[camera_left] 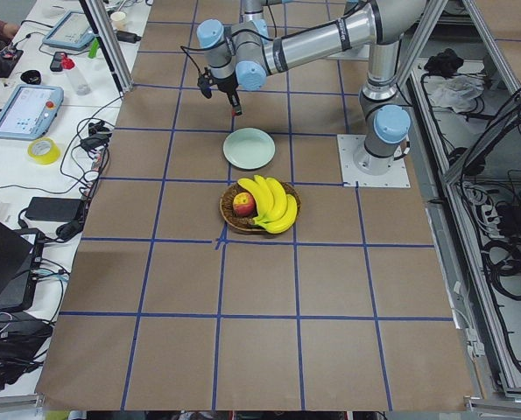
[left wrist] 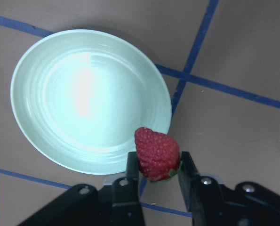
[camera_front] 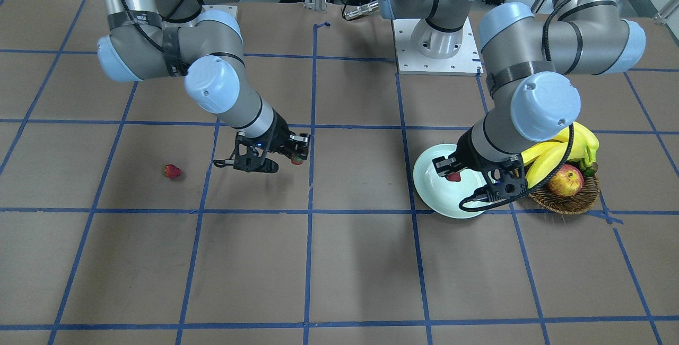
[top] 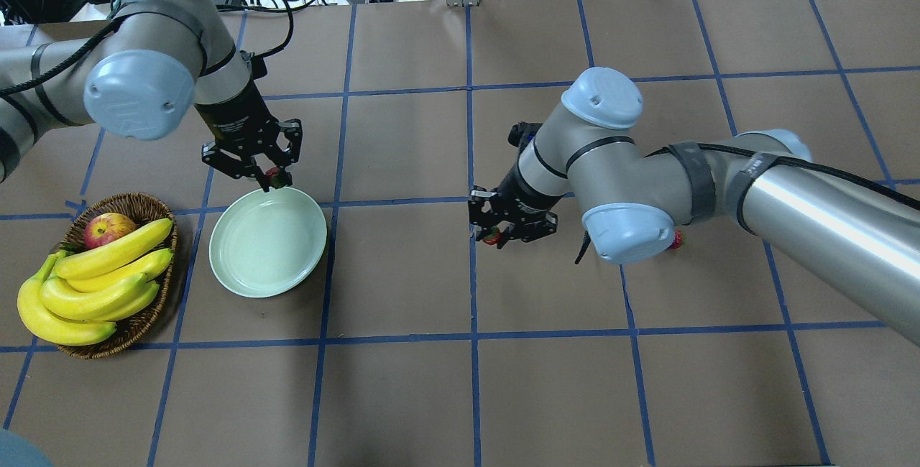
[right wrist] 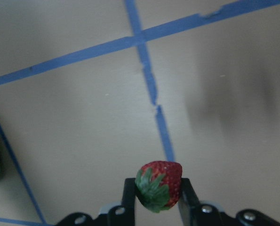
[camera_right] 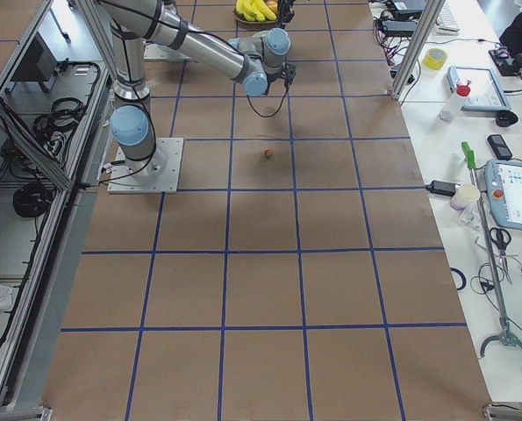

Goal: Collect all strawberries into plate
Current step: 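Release the left strawberry into the plate while the right sets its strawberry nearby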

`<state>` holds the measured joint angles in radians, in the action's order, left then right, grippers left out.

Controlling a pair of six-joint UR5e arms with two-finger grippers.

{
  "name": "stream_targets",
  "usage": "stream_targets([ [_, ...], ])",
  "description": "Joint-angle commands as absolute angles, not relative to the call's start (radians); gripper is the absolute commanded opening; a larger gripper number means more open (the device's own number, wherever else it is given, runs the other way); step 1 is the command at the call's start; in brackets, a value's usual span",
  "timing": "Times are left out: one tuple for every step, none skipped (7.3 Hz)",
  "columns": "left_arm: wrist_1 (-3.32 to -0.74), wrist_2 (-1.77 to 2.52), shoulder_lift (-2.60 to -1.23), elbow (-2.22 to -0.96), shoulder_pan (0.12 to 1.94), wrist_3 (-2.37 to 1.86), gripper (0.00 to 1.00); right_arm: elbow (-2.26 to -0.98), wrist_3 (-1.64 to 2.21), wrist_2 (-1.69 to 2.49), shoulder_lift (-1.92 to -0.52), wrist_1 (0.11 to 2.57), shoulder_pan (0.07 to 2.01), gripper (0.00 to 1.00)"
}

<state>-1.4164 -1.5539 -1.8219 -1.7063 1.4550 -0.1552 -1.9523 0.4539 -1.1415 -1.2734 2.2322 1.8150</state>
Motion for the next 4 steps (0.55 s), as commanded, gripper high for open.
stream_targets([
  [-1.410, -1.554, -1.839, -1.779, 1.370, 0.012, 0.00, -1.821, 0.555, -1.121, -1.159, 2.260, 1.948, 0.12],
  [-1.407, -1.552, -1.850, -1.810, 1.344, 0.012, 0.00, -1.807, 0.557, -1.132, -1.126, 2.263, 1.971, 0.12],
  [-1.378, -1.554, -1.862, -1.830, 1.342, 0.009, 0.00, -1.799, 0.555, -1.132, -1.111, 2.267, 1.973, 0.13],
  [-1.349, -1.554, -1.879, -1.832, 1.342, 0.011, 0.00, -1.802, 0.555, -1.141, -1.092, 2.270, 1.973, 0.31],
])
